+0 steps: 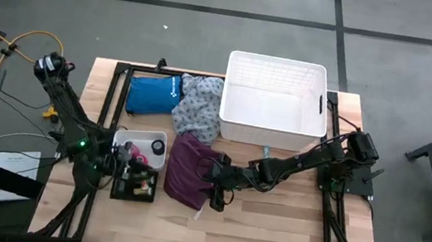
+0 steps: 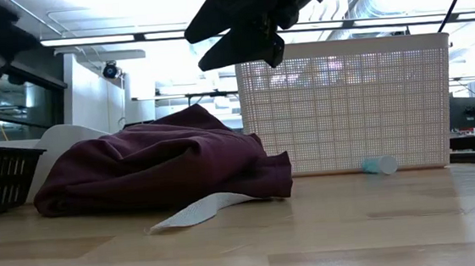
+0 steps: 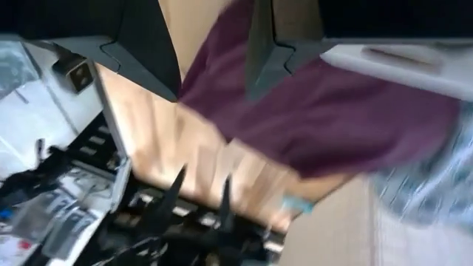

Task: Pick & place medical supplies in basket/bin
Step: Put the blue pill bottle into the black bin

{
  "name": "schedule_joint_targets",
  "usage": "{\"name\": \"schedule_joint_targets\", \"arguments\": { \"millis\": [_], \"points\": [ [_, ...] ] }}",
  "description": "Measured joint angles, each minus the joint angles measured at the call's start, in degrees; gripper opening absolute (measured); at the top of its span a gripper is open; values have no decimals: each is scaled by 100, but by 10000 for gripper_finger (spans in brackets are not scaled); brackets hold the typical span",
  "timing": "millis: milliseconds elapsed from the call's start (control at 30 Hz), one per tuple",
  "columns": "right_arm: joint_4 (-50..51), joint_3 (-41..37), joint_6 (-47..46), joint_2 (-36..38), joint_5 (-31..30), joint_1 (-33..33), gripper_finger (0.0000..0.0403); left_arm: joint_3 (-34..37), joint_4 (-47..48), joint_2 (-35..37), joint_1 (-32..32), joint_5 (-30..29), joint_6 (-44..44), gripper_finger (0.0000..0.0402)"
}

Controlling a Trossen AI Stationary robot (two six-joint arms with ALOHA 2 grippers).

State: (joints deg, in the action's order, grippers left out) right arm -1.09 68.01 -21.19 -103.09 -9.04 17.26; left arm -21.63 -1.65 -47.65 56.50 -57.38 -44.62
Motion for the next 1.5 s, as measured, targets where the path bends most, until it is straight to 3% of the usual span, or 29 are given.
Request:
{"name": "schedule_joint_targets", "arguments": {
  "millis": [267,900,1067,1500],
  "points": [
    [1,0,1,0,1,0,215,0,-1338,426,-1284,1344,2150,147],
    [51,-2,0,0,20,0,215,0,-1987,443,-4443,4676,3435,147],
    [51,-2,1,0,22,0,215,0,-1987,443,-4736,5011,3386,147],
    [107,-2,151,0,-6,0,215,0,-1986,443,-4742,5017,3379,146]
  ]
}}
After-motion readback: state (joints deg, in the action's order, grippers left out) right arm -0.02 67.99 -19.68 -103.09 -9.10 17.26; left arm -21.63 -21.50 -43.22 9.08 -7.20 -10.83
